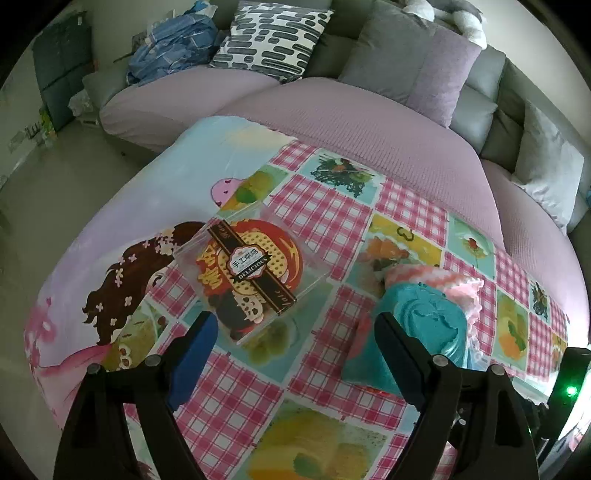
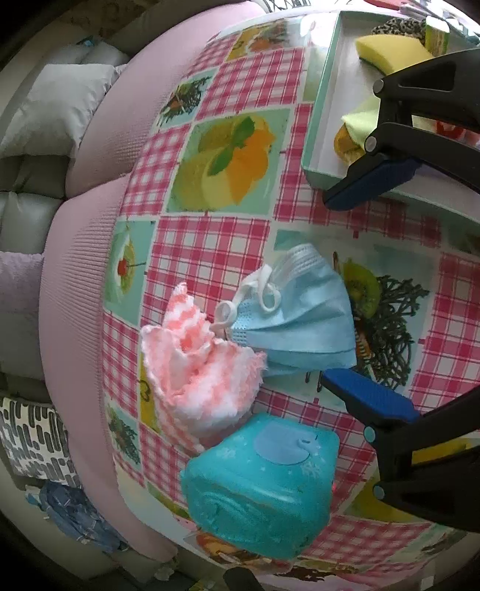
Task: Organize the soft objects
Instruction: 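Withdraw both open tools from the tray toward the pile, then grasp the blue face mask with the right tool and lift it, then grasp the pink-and-white knitted cloth with the left tool while the right tool holds the mask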
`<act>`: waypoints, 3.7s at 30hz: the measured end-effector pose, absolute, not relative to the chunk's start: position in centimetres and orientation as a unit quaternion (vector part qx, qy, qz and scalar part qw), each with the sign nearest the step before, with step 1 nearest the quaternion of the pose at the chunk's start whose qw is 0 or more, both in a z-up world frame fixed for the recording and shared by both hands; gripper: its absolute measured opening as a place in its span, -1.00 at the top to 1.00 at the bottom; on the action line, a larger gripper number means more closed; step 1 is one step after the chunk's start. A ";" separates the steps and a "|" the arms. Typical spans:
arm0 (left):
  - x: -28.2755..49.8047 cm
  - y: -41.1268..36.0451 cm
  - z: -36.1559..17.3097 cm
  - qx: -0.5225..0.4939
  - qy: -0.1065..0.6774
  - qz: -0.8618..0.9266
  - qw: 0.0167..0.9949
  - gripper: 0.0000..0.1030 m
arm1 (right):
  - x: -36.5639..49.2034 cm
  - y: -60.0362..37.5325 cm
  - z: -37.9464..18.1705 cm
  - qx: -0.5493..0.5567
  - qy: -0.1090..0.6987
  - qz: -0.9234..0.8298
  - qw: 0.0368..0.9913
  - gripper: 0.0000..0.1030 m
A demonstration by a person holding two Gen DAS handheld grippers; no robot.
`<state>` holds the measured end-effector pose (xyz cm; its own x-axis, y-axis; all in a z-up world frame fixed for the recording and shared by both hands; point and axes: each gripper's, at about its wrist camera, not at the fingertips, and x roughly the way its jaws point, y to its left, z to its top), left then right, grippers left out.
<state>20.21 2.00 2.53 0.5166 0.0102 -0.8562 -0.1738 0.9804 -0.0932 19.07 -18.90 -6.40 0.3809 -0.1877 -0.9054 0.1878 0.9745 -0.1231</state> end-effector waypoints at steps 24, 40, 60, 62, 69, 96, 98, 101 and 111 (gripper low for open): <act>20.4 1.1 2.4 -0.067 0.491 0.039 0.868 -0.69 | 19.5 -18.6 -7.6 0.008 0.558 -0.087 0.825 0.48; 20.1 -1.3 3.5 -0.043 0.477 0.014 0.878 -0.69 | 17.0 -21.1 -4.4 0.034 0.526 -0.103 0.844 0.72; 21.0 -5.8 5.0 0.003 0.465 -0.036 0.885 -0.69 | 13.9 -25.4 2.2 0.076 0.443 -0.154 0.880 0.73; 21.4 -6.9 4.9 0.011 0.469 -0.051 0.882 -0.69 | 13.6 -25.9 2.6 0.082 0.436 -0.163 0.882 0.73; 22.6 -11.1 4.1 0.065 0.476 -0.085 0.873 -0.68 | 13.1 -27.3 2.7 0.099 0.433 -0.174 0.879 0.72; 24.2 -18.1 -1.4 0.223 0.473 -0.079 0.849 -0.07 | 13.0 -28.5 2.0 0.110 0.442 -0.190 0.870 0.73; 24.3 -18.2 -1.7 0.223 0.473 -0.082 0.848 0.07 | 12.9 -28.4 2.0 0.109 0.442 -0.189 0.870 0.73; 24.5 -18.2 -1.9 0.229 0.466 -0.076 0.851 0.48 | 12.9 -28.4 2.0 0.110 0.441 -0.189 0.870 0.73; 24.5 -17.3 -1.3 0.179 0.469 -0.098 0.860 0.90 | 13.0 -28.4 1.9 0.110 0.443 -0.190 0.869 0.73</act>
<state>24.47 -17.25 -1.32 0.5416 -0.0009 -0.8406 0.3358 0.9170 0.2154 12.99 -28.42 1.92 0.5345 -0.2332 -0.8124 0.4281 0.9035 0.0223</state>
